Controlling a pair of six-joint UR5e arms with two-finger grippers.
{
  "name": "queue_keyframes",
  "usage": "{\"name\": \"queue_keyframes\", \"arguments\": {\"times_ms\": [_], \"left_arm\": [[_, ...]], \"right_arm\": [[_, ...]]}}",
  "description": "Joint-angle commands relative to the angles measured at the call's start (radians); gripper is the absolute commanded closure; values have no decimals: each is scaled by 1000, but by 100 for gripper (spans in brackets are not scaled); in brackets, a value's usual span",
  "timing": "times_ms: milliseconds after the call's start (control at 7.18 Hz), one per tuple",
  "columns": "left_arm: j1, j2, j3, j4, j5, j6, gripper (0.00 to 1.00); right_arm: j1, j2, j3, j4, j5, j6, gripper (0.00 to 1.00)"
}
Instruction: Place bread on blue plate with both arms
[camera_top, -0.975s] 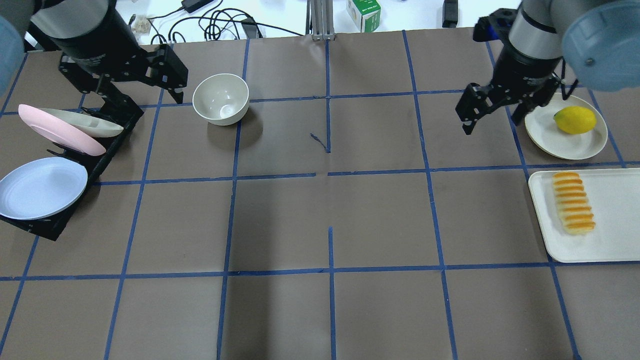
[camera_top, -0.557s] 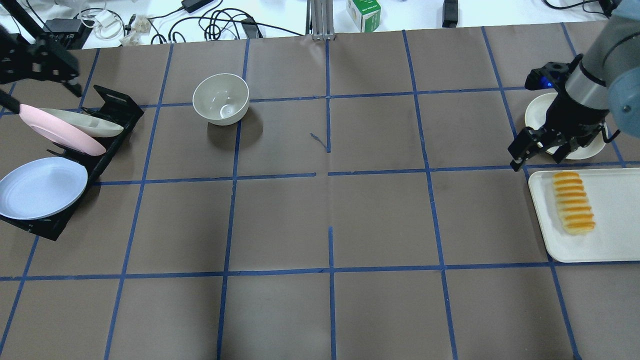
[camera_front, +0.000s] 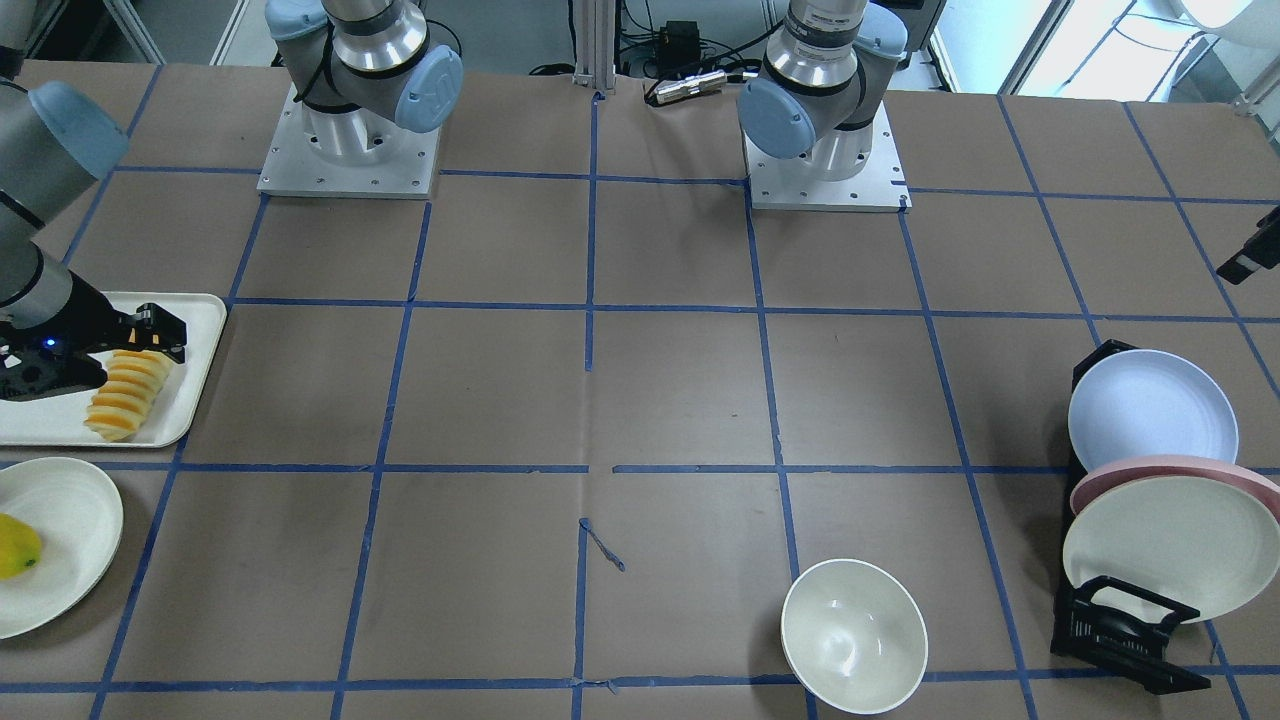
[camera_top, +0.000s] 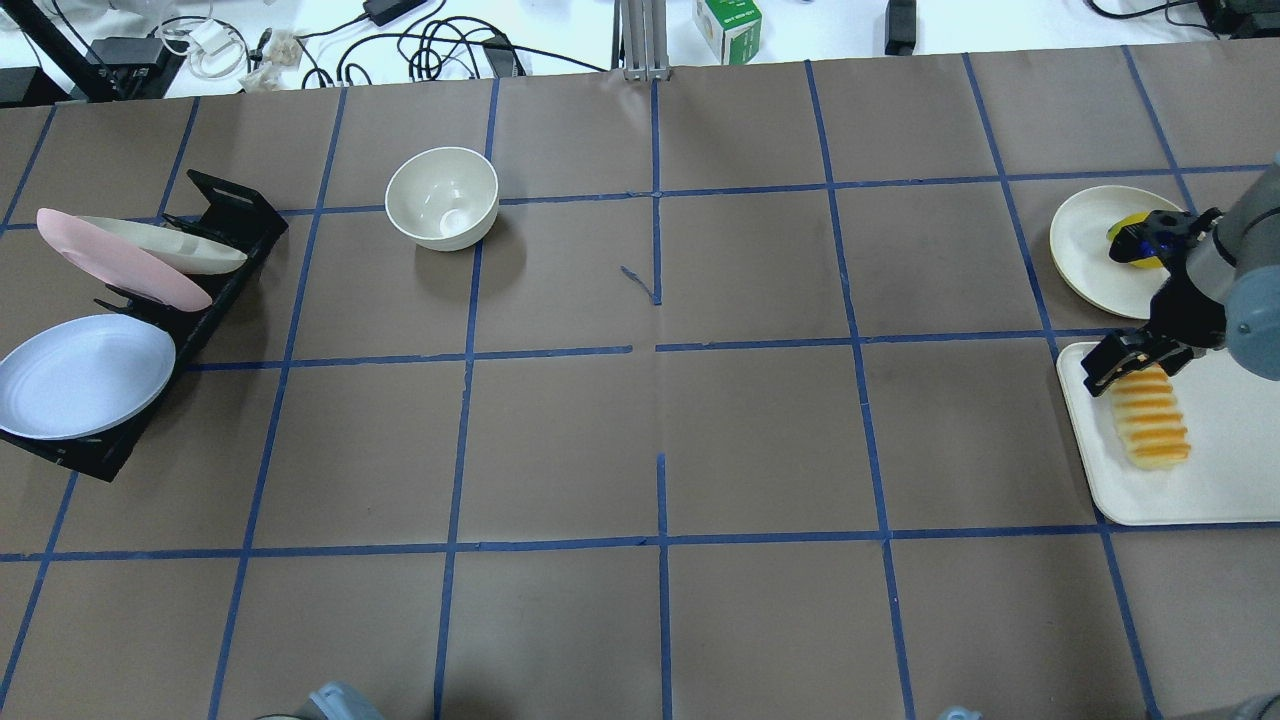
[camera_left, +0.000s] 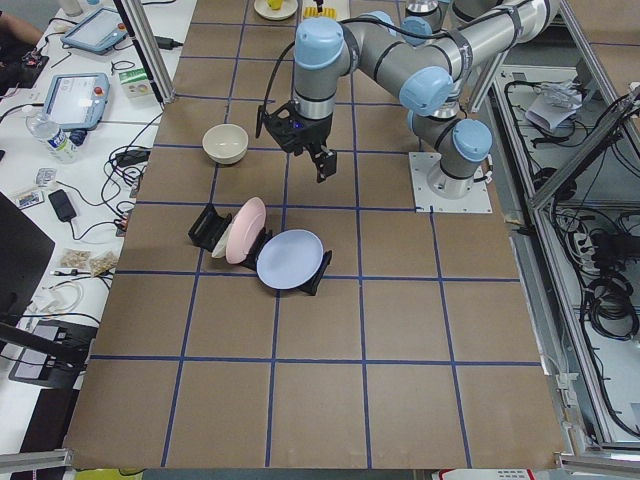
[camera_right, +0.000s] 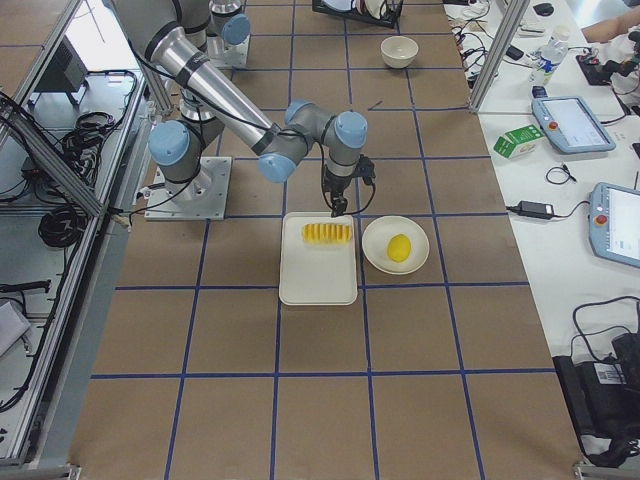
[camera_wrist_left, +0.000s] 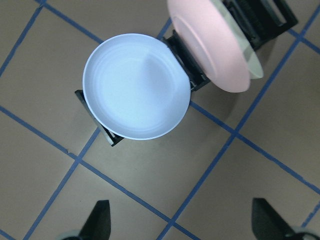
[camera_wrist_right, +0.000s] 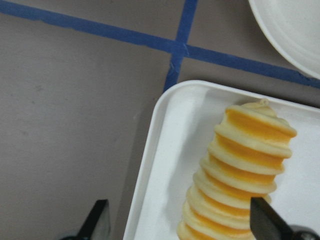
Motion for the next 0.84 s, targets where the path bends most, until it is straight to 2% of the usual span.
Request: {"name": "queue_keyframes", "arguments": {"times_ms": [0,139,278,418,557,696], "left_arm": [[86,-97,-70,49,0,-36,0],[94,-146,-63,76,-3,-77,0],[94,-206,-75,206,5,-170,0],[94,-239,-72,253,43,-168,0],[94,-277,-64,327,154,-181,2],[94,-308,-72,369,164,-168,2]], "right_arm": [[-36,78,-4,-83,-6,-31,0],[-39,109,-3,-109,-41,-38,0],[-43,112,0,-101,-45,-38,0],[-43,115,2,-94,-42,-35,0],[-43,105,3,-50,-37,-22,0],[-43,109,5,-45,-34,-22,0]]}}
